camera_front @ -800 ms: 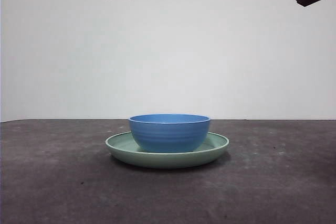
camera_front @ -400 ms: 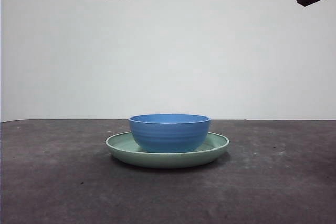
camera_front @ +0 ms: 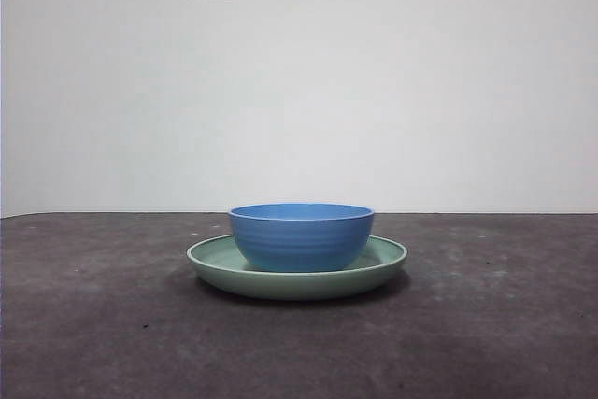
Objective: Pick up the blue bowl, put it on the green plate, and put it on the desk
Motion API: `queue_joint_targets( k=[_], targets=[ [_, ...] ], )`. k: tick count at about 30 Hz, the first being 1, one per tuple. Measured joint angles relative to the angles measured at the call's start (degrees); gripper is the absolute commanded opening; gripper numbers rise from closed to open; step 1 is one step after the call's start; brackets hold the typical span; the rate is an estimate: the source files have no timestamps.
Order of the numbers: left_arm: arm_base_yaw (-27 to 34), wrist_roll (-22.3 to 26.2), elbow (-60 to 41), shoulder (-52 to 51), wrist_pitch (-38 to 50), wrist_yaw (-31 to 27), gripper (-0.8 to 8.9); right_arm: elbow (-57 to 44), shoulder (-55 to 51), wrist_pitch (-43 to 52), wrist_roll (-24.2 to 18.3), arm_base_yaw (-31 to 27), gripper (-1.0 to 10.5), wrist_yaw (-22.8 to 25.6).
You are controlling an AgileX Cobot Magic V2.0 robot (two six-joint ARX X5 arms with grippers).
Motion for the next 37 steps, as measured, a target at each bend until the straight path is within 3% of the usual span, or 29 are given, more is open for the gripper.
queue_joint_targets(
  k=[6,13,18,26,37],
  targets=[
    [0.00,0.00,0.00,0.00,0.00,0.00,0.09,-14.43,-11.39,10.95,0.02,-7.93,0.1,6.08],
    [0.00,0.00,0.00,0.00,0.00,0.00,0.09,-25.70,-19.78,14.36,0.04,-9.14,0.1,10.95],
    [0.00,0.00,0.00,0.00,0.00,0.00,0.09,-31.30,-22.71,15.10,1.29,-9.14,0.1,11.56],
    [0.00,0.00,0.00,0.00,0.02,0.00,0.09,-34.47,-25.29,12.55,5.40,-9.14,0.1,11.61],
    [0.00,0.00,0.00,0.00,0.00,0.00,0.09,-34.47,-25.31,12.76,5.90,-9.14,0.1,11.61]
  ],
)
